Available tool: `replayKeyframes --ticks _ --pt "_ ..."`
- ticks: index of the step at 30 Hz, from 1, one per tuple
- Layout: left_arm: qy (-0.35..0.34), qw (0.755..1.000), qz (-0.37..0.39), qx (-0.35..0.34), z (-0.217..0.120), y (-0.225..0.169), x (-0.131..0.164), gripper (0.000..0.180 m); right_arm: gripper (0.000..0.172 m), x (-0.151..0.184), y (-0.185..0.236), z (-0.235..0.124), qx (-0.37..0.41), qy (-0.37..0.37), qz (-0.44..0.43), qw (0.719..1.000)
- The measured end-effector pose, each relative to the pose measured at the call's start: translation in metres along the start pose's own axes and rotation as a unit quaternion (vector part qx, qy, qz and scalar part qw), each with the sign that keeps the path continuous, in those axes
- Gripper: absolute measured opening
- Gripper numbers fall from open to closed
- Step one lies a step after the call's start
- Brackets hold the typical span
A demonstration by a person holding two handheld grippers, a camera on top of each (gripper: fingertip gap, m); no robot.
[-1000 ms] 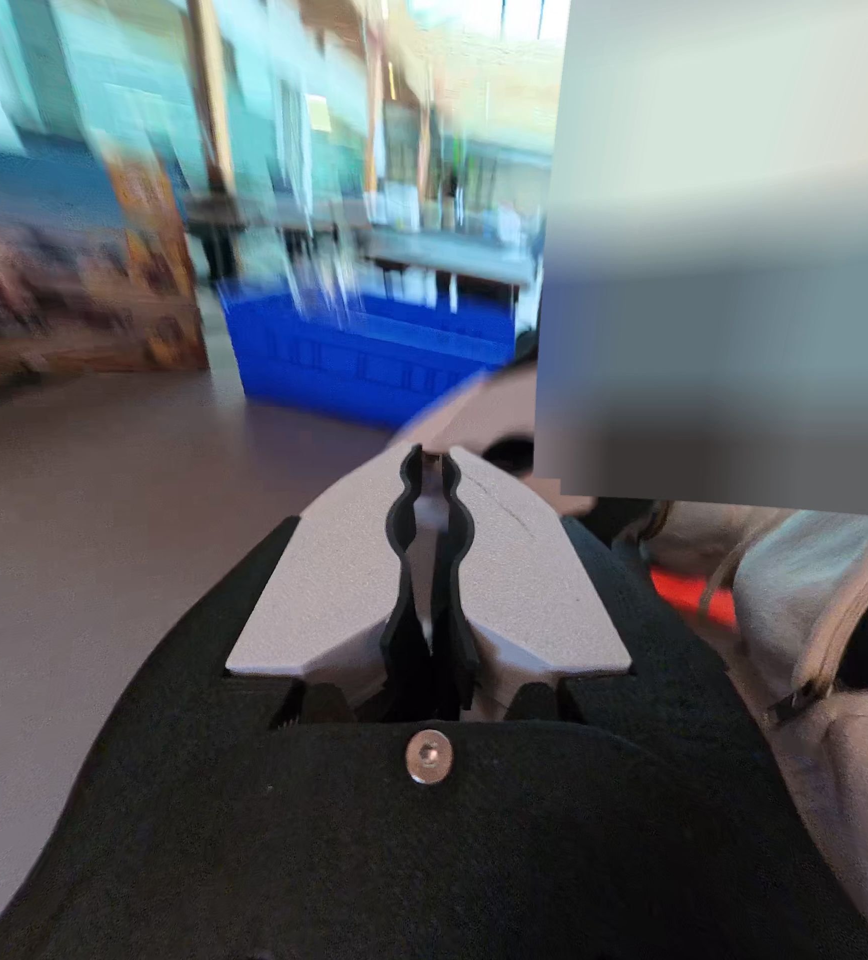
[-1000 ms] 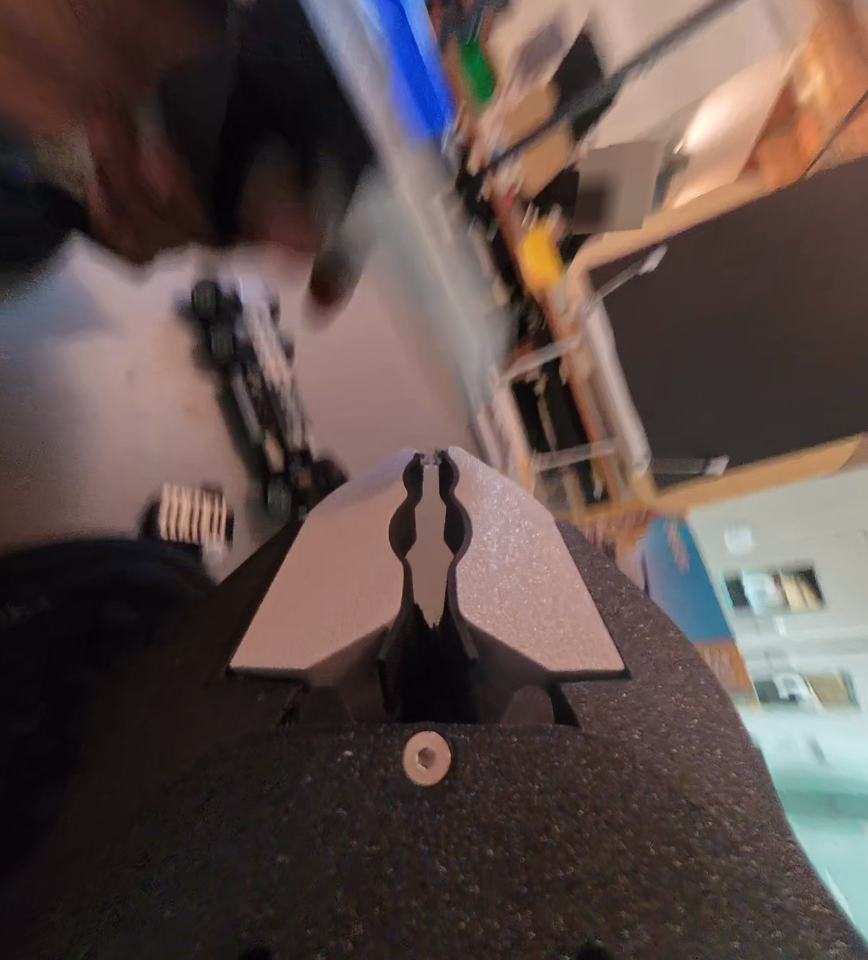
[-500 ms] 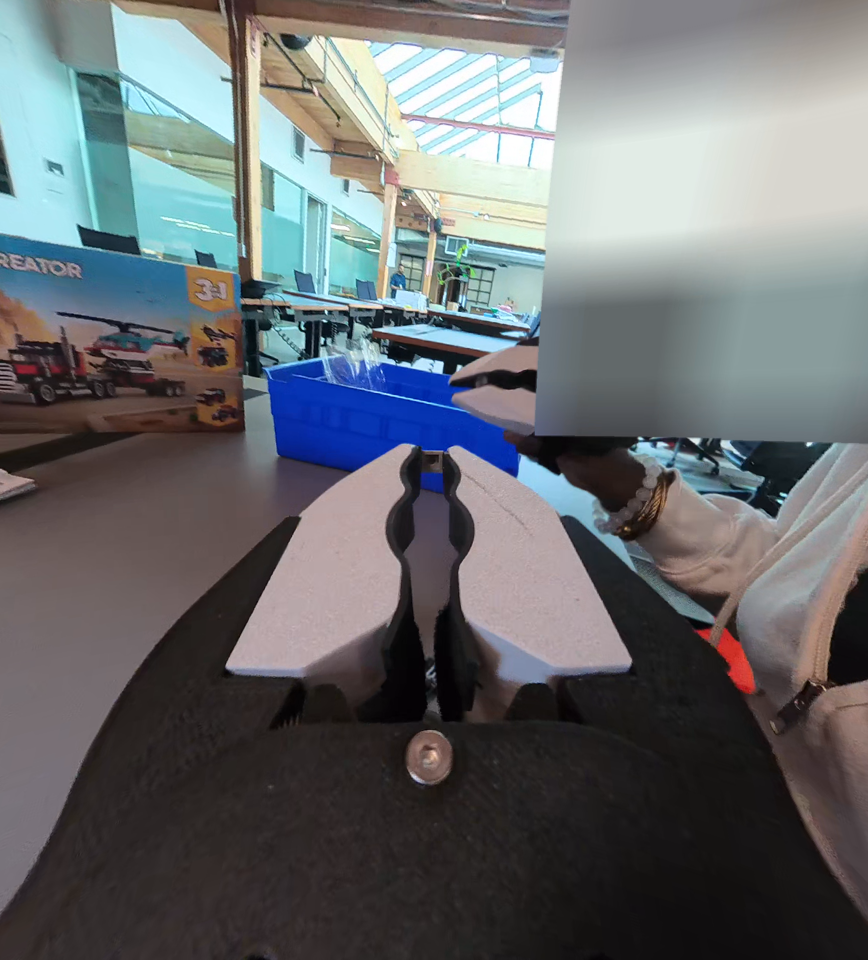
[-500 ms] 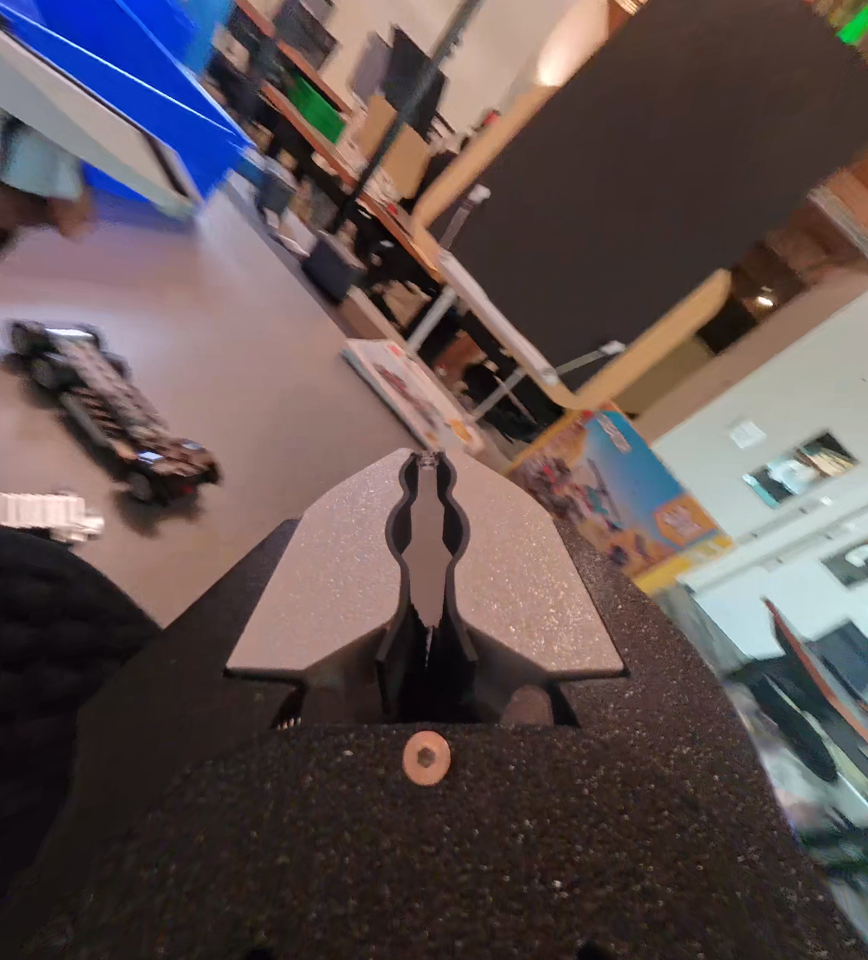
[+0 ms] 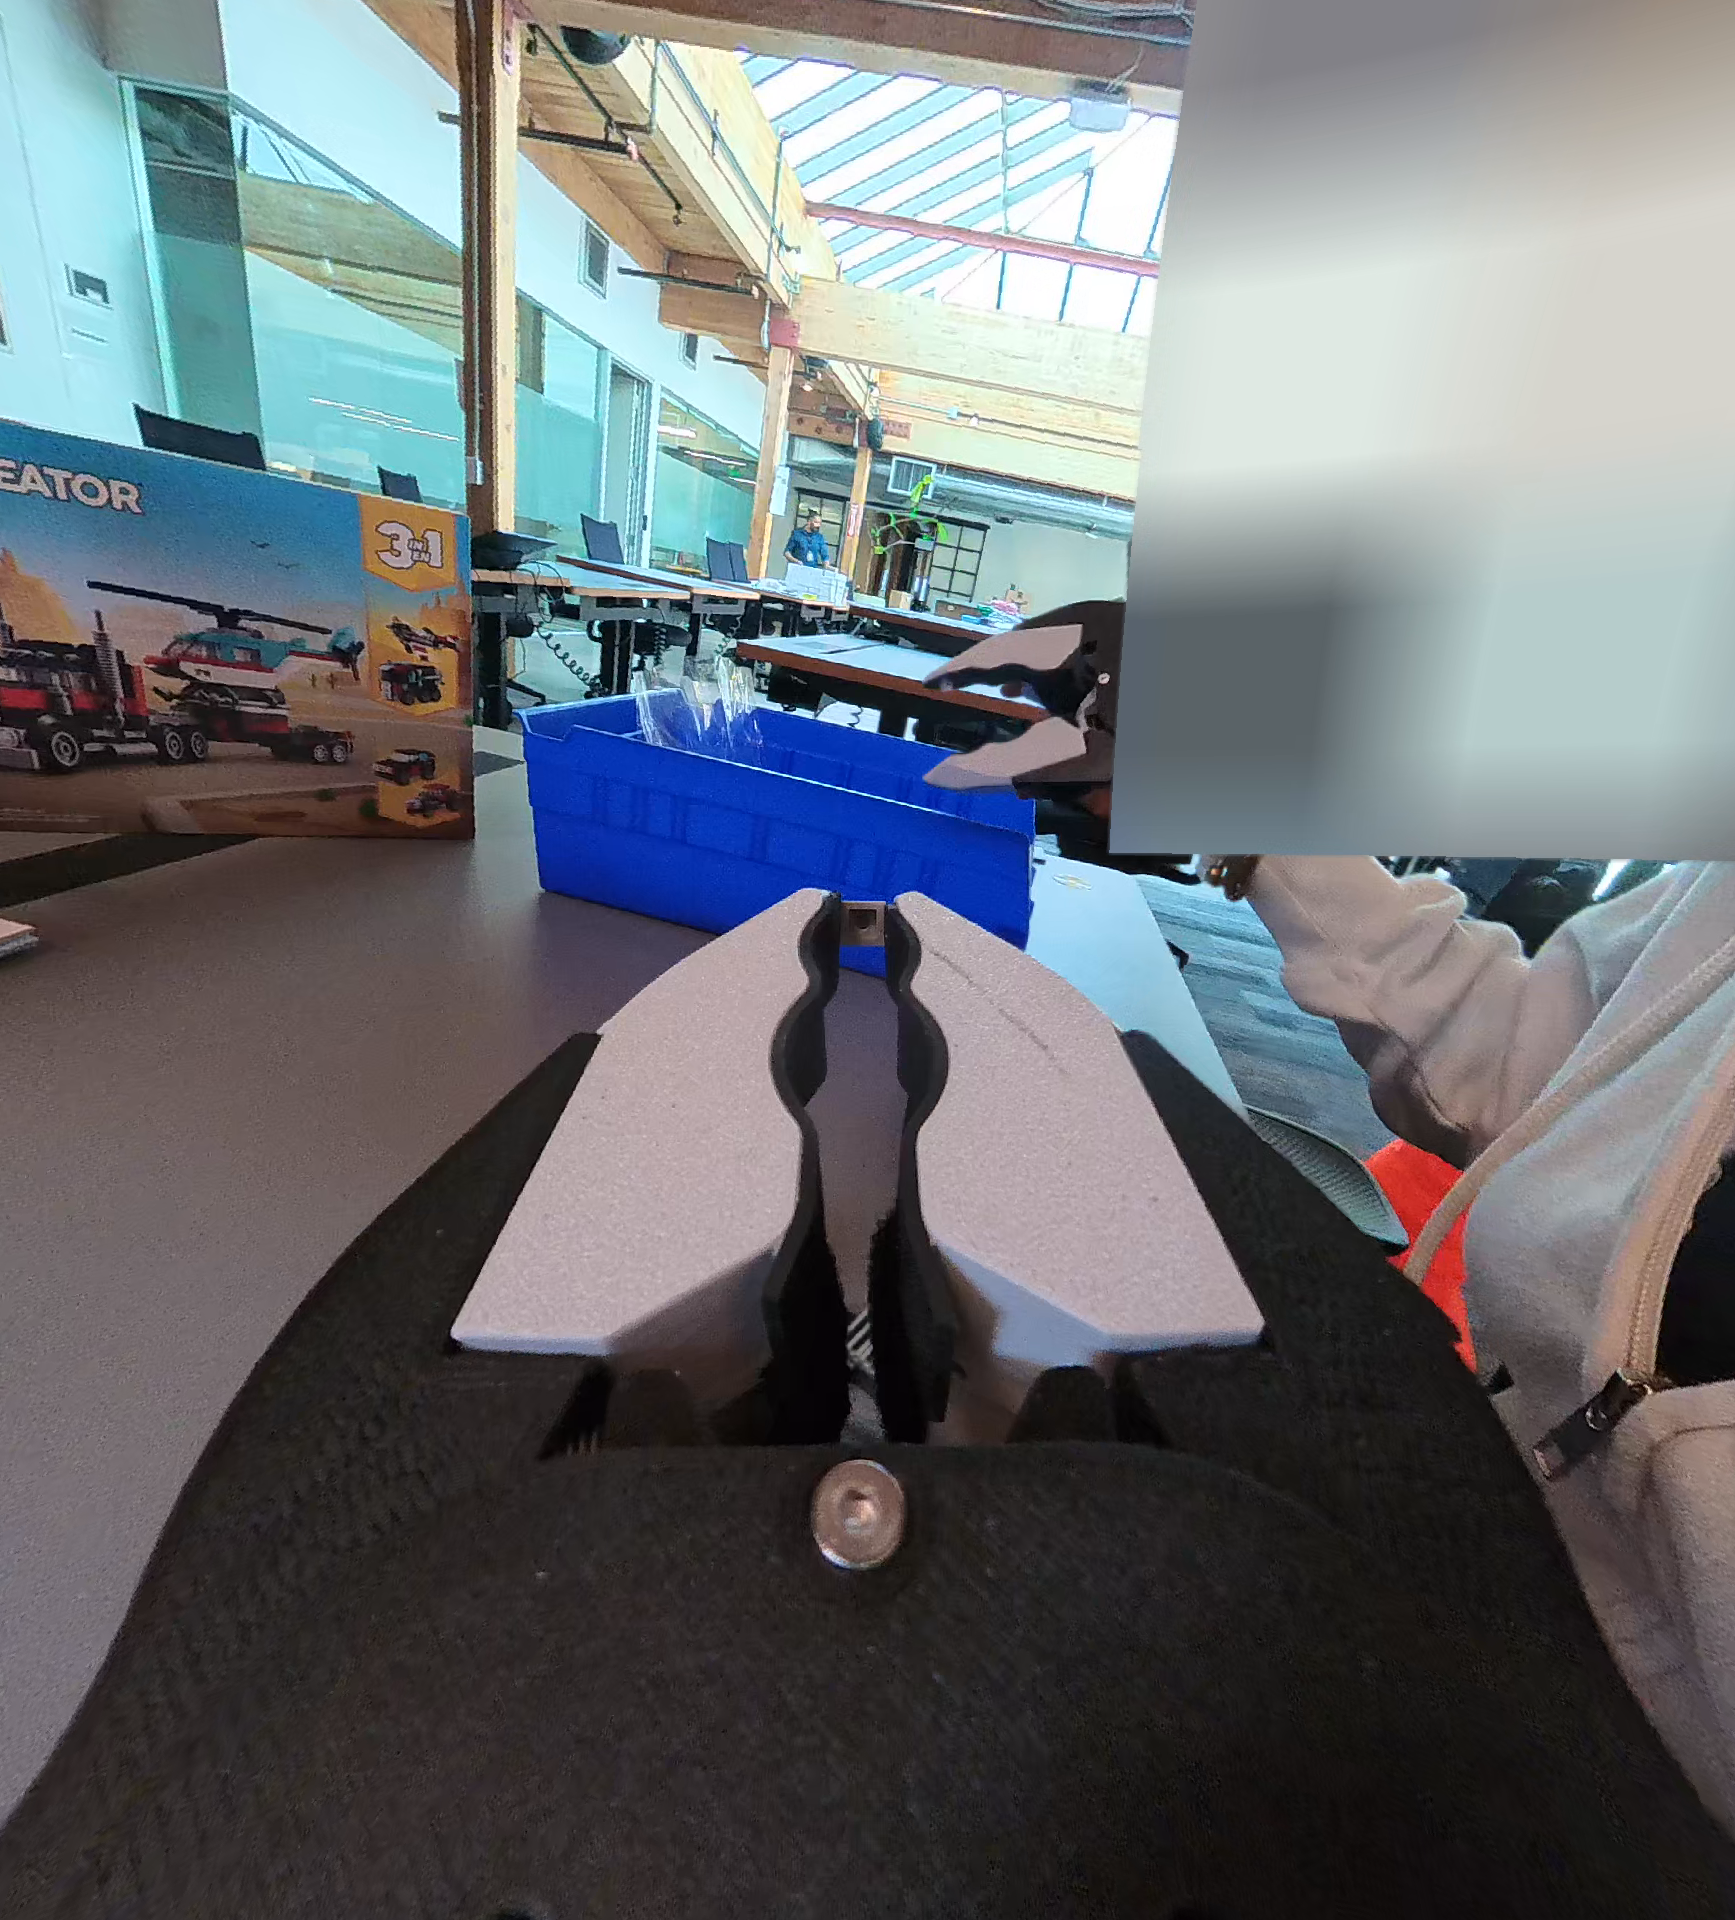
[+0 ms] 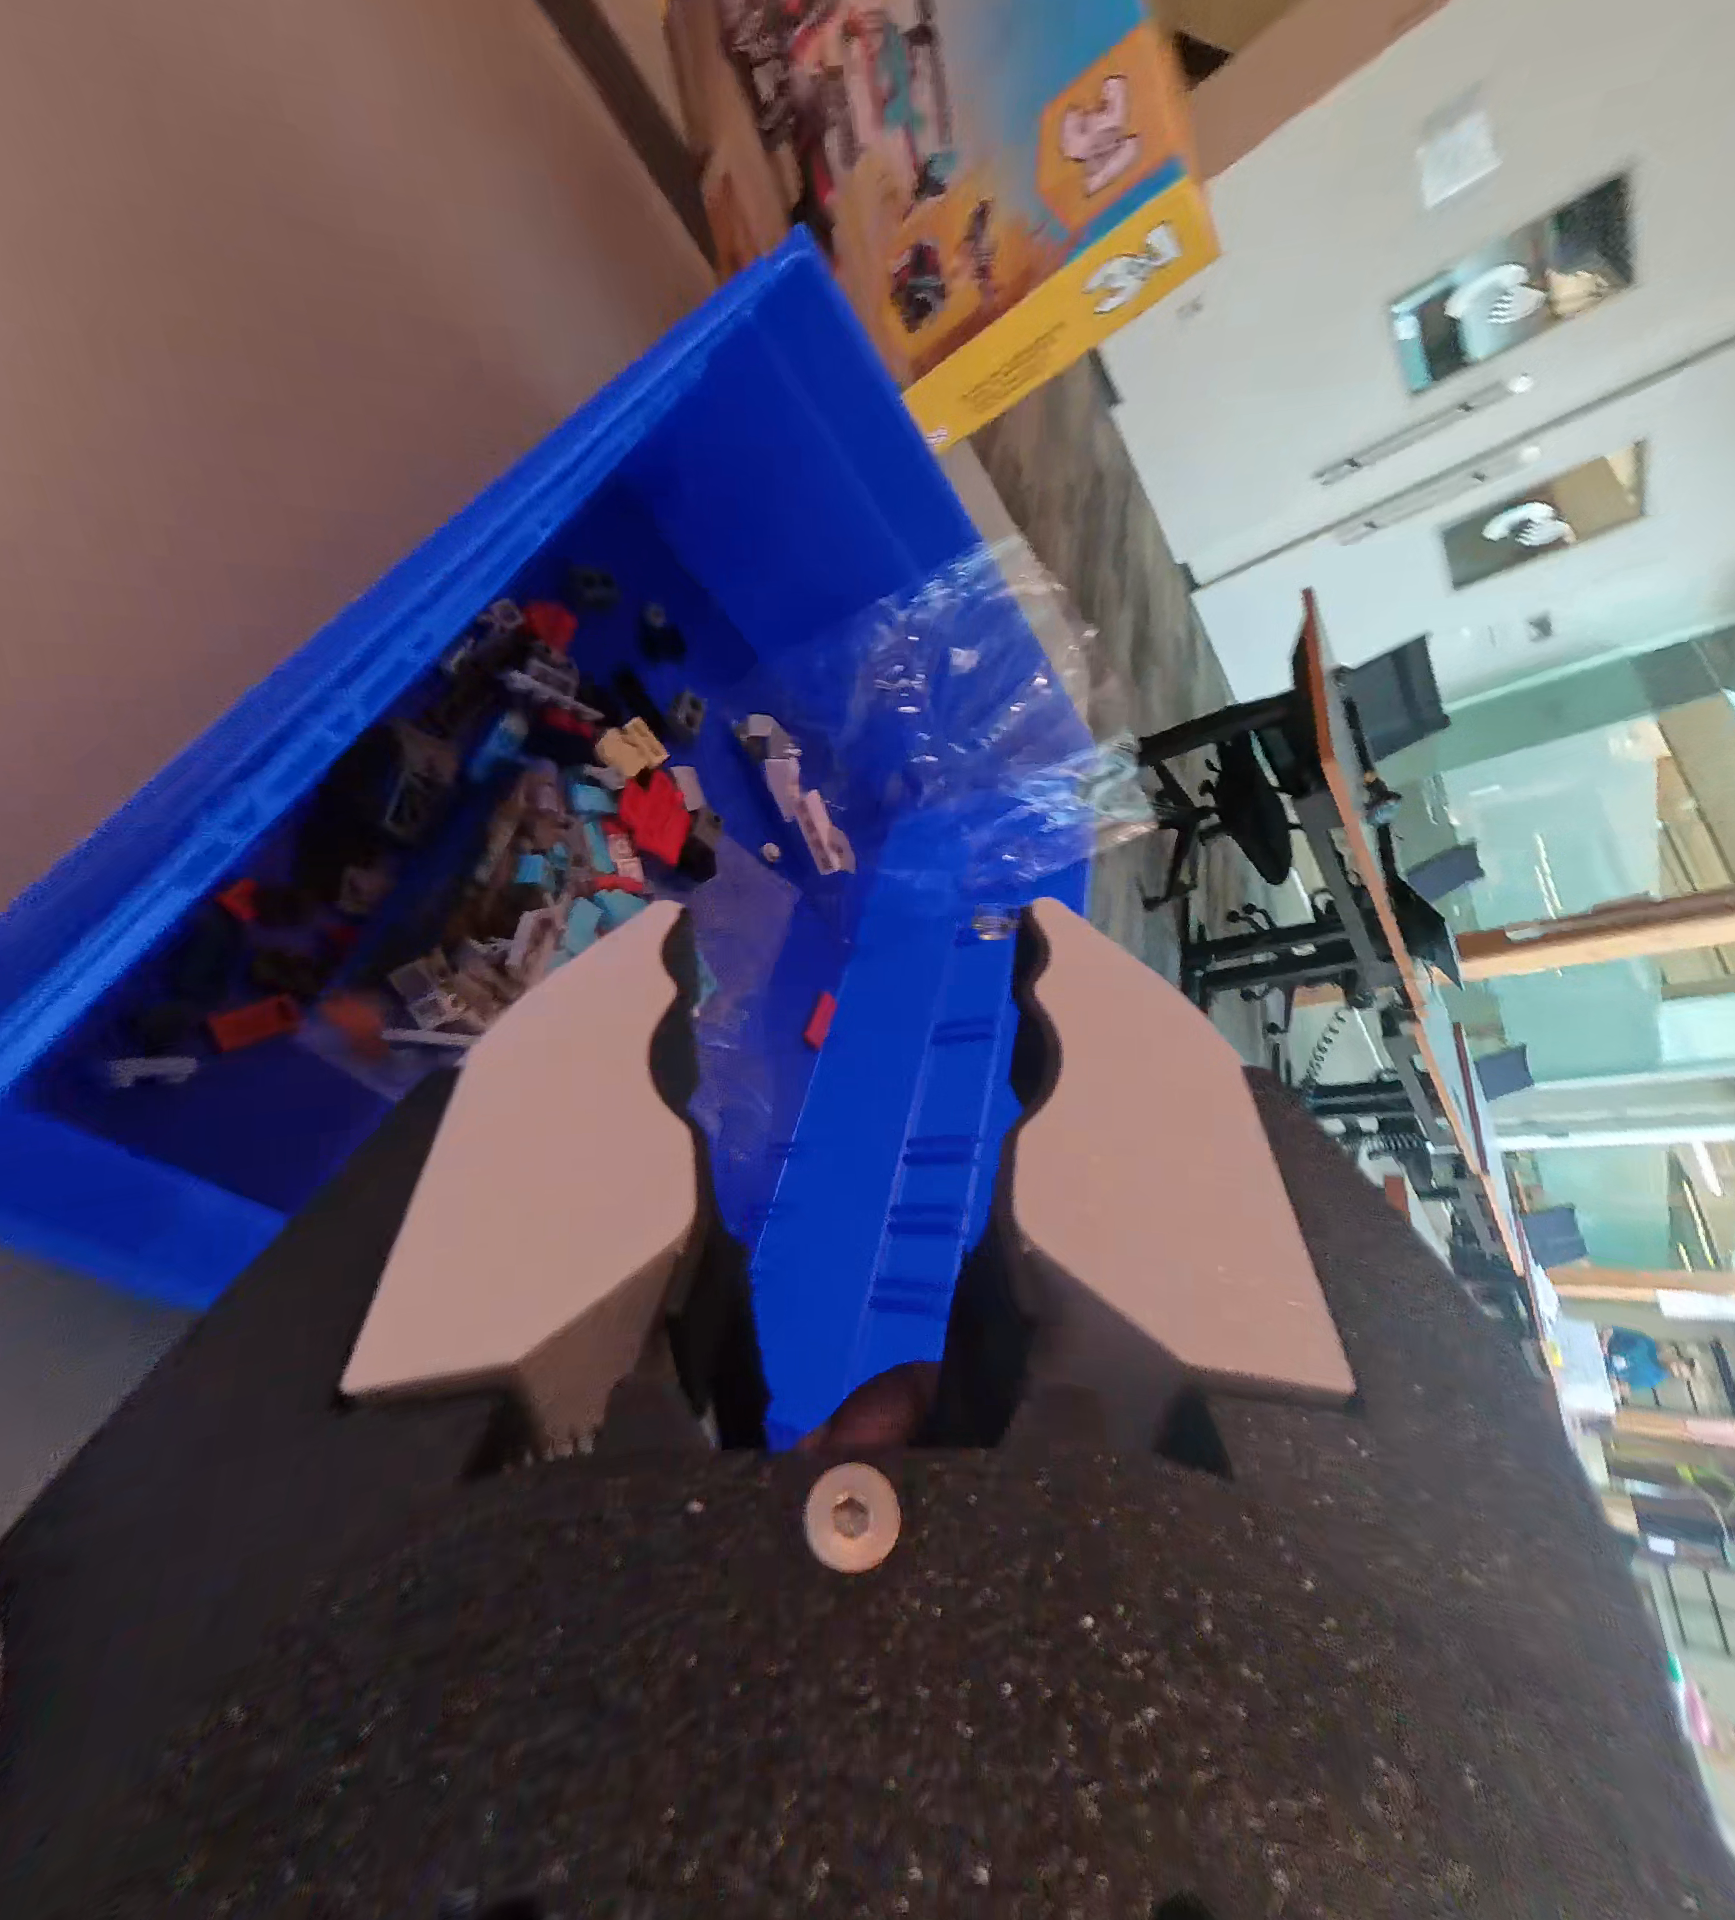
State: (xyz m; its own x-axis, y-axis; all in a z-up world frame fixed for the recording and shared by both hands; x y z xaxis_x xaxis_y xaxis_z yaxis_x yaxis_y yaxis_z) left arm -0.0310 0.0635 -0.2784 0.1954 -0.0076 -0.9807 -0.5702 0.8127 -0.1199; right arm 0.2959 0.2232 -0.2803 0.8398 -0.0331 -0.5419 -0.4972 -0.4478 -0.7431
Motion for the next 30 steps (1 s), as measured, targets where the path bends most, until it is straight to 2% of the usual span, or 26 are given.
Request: replayKeyframes --ticks 5,7,9,11,13,16,22,27,30 --pt "-0.004 1.000 -0.007 -0.005 -0.001 0.003 -0.001 0.008 0.110 0.013 0.020 0.008 -0.124 0.045 -0.066 0.989" --pt "-0.007 1.000 -0.016 -0.003 -0.002 0.003 -0.001 0.008 0.123 0.020 0.025 0.008 -0.185 0.062 -0.071 0.978" --pt "-0.008 1.000 -0.021 -0.001 -0.002 0.003 -0.001 0.008 0.136 0.024 0.033 0.006 -0.263 0.062 -0.055 0.961" --pt "-0.006 1.000 -0.020 -0.002 -0.002 0.003 -0.001 0.008 0.147 0.025 0.045 0.000 -0.355 0.063 -0.013 0.933" --pt "-0.002 1.000 -0.018 -0.004 -0.001 0.003 0.000 0.008 0.148 0.025 0.054 -0.007 -0.419 0.062 0.016 0.906" --pt "0.000 1.000 -0.021 -0.006 -0.001 0.005 0.000 0.008 0.148 0.027 0.068 -0.017 -0.473 0.062 0.028 0.879" --pt "-0.005 1.000 -0.026 0.005 -0.001 0.002 0.000 0.008 0.148 0.050 0.106 -0.033 -0.523 0.144 0.022 0.840" --pt "0.003 1.000 -0.026 0.001 0.000 0.003 0.002 0.008 0.148 0.074 0.112 -0.038 -0.499 0.224 -0.018 0.837" --pt "0.005 1.000 -0.027 -0.002 0.000 0.004 0.003 0.008 0.148 0.077 0.111 -0.041 -0.497 0.235 -0.022 0.835"
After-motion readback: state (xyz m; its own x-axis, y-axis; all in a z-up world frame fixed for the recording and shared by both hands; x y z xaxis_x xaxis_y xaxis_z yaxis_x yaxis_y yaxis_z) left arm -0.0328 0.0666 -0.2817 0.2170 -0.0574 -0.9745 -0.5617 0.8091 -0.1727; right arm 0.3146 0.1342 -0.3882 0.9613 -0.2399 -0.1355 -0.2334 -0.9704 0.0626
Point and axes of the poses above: each gripper's, where its closed fingertips meet, z out along the fingers, x out of its underside, y = z × x across the jaws, the point moved 3 cm from there along -z, back along the fingers, and after that the axes turned 4 degrees about z, right-handed, at the moved point
